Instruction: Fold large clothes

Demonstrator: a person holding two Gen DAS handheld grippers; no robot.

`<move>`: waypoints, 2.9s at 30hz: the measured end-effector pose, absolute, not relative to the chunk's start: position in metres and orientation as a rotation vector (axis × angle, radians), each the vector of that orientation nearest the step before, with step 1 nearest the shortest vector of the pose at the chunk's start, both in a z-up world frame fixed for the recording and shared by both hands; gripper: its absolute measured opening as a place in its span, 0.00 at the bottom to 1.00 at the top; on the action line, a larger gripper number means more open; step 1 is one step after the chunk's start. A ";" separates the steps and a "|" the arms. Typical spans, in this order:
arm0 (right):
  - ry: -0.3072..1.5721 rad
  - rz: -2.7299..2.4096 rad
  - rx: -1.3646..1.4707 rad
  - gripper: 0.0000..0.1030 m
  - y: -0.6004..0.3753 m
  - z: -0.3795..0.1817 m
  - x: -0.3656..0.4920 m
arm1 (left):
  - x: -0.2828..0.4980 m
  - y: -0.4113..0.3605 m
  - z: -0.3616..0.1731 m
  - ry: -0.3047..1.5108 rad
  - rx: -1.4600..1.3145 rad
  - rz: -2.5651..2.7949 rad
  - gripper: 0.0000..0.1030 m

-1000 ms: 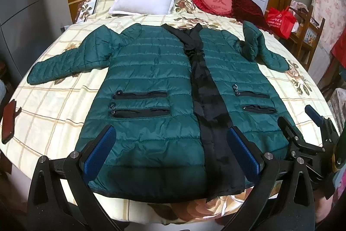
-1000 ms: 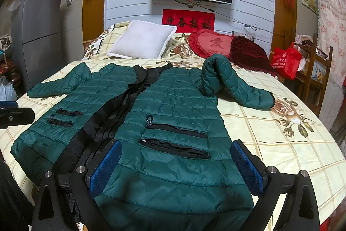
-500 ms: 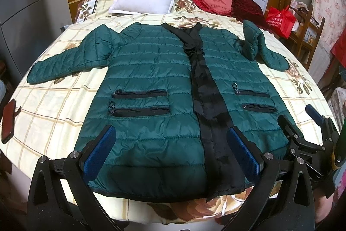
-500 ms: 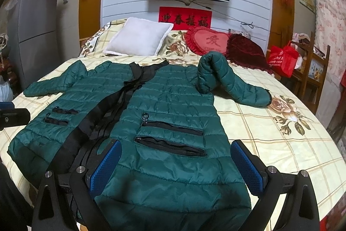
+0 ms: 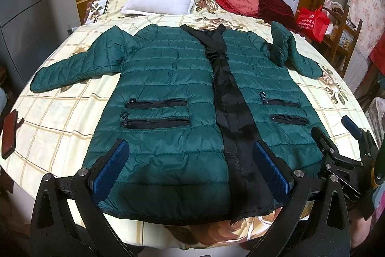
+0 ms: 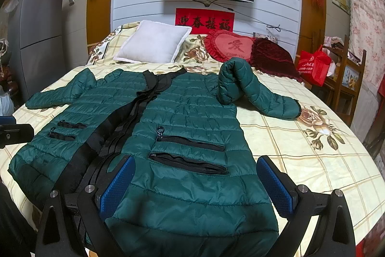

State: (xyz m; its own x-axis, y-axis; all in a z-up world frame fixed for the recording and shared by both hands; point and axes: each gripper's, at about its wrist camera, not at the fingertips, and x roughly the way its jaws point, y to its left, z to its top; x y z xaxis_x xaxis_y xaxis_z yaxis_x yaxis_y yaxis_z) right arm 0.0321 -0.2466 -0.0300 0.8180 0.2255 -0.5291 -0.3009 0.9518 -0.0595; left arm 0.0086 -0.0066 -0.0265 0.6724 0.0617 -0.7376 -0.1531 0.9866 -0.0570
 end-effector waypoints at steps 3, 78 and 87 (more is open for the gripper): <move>0.545 0.281 -0.142 0.97 -0.247 -0.030 0.032 | 0.009 -0.006 -0.026 0.826 -0.118 0.120 1.00; 0.546 0.274 -0.142 0.97 -0.245 -0.028 0.032 | 0.010 -0.004 -0.028 0.806 -0.098 0.132 1.00; 0.543 0.276 -0.148 0.97 -0.242 -0.027 0.032 | 0.010 0.007 -0.028 0.802 -0.131 0.162 1.00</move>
